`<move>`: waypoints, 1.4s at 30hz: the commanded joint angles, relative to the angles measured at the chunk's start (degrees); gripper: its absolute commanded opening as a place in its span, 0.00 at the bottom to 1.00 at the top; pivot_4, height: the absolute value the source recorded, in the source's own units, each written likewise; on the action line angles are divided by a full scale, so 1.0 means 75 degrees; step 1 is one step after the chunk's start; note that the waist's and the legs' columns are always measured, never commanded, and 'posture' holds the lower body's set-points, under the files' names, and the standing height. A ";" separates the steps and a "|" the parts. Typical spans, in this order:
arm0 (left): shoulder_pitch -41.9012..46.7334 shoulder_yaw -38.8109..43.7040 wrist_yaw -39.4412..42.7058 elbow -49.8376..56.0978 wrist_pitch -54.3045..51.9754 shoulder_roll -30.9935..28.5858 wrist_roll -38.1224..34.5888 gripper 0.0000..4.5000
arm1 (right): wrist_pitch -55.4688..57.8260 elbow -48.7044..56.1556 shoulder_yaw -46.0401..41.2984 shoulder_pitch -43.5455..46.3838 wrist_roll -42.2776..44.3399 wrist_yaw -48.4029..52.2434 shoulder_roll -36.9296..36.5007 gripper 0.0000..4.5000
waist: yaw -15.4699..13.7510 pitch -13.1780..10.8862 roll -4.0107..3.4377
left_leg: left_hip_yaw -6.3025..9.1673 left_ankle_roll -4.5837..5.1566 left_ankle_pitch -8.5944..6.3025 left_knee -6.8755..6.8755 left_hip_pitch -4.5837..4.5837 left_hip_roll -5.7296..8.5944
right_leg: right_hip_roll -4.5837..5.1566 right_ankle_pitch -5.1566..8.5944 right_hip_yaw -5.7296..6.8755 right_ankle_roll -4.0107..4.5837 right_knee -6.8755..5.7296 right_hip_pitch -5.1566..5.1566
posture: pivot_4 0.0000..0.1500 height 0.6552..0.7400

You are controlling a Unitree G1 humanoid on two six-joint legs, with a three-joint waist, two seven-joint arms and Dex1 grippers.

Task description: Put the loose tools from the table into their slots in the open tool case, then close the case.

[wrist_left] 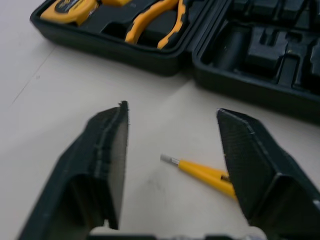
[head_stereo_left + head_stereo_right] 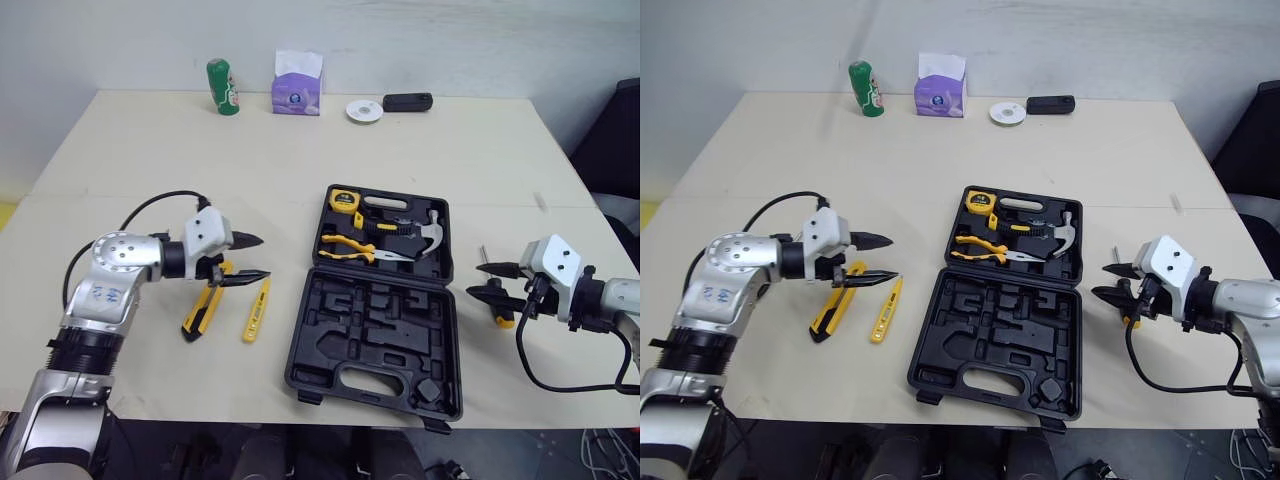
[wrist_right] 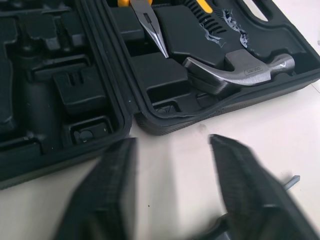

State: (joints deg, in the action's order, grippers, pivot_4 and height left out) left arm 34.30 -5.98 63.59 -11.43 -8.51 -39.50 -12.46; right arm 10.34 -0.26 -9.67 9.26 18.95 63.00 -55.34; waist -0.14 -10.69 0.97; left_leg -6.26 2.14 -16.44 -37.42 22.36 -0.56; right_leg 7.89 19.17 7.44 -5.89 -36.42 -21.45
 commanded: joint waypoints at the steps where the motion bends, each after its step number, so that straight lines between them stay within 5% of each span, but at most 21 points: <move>1: 0.0304 -0.0261 -0.0089 -0.0188 0.0116 0.0276 0.0304 0.22 | -0.0334 -0.0002 -0.0089 -0.0120 -0.0169 0.0084 -0.0064 0.00 | -0.0005 0.0000 0.0000 | 0.0000 0.0000 0.0000 -0.0001 0.0001 0.0000 | -0.0001 0.0000 0.0001 0.0000 0.0000 0.0000 | 1.00 1.00; 3: 0.0467 -0.0377 -0.0151 -0.0389 0.0122 0.0432 0.0462 0.01 | -0.0408 -0.0030 -0.0080 -0.0152 -0.0222 0.0060 -0.0043 0.00 | -0.0004 0.0000 0.0001 | 0.0000 0.0000 0.0000 -0.0005 0.0002 0.0000 | -0.0003 -0.0001 0.0003 -0.0001 -0.0001 0.0000 | 1.00 1.00; 29: 0.0919 -0.0918 -0.0615 -0.1167 0.0089 0.1570 0.1413 0.01 | -0.0663 -0.0406 0.0998 0.0671 -0.1286 -0.0456 0.0595 0.00 | 0.0005 0.0000 0.0001 | 0.0009 0.0000 0.0000 -0.0040 0.0011 -0.0015 | -0.0019 -0.0001 0.0001 0.0000 -0.0006 0.0004 | 1.00 1.00; 42: 0.0601 -0.0741 -0.0225 -0.0465 -0.0067 0.1399 0.1141 0.01 | -0.1040 -0.0837 0.1586 0.1475 -0.1512 -0.0186 0.1039 0.00 | 0.0075 0.0000 0.0001 | 0.0011 -0.0001 -0.0001 -0.0047 0.0010 -0.0028 | -0.0029 -0.0001 0.0001 0.0001 -0.0010 0.0003 | 1.00 1.00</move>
State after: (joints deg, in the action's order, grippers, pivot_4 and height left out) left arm 39.38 -12.16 60.67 -19.00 -9.09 -28.71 -2.01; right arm 4.45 -8.38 2.01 18.63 6.85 61.14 -48.54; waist 0.43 -10.69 0.98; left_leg -6.18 2.12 -16.46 -37.78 22.44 -0.78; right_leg 7.66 19.16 7.44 -5.88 -36.50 -21.43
